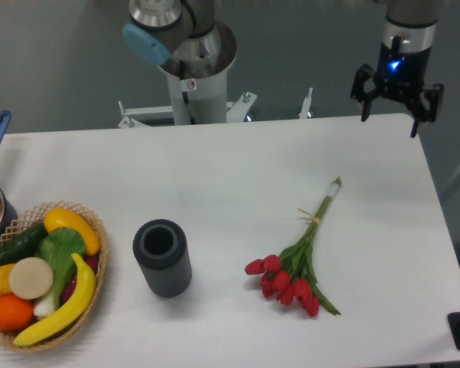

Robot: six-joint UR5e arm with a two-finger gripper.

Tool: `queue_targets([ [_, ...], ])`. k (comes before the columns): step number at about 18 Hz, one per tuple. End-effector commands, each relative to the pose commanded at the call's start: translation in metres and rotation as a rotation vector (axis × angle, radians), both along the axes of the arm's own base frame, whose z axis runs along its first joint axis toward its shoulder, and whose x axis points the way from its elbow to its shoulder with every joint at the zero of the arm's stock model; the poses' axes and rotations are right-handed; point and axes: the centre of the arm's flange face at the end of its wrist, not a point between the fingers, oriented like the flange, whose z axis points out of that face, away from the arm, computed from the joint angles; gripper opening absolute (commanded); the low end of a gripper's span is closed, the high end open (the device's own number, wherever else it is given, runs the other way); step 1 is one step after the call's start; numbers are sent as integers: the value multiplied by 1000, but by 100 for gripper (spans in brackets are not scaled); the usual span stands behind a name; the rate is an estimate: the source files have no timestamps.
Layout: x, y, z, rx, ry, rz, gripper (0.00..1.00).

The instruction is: Place the flowers on the table

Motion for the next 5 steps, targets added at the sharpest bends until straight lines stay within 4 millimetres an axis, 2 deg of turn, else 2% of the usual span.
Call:
queue_targets([
  [3, 2, 1, 14, -18, 28, -12, 100],
  [5, 1, 1, 15, -16, 30, -12, 100],
])
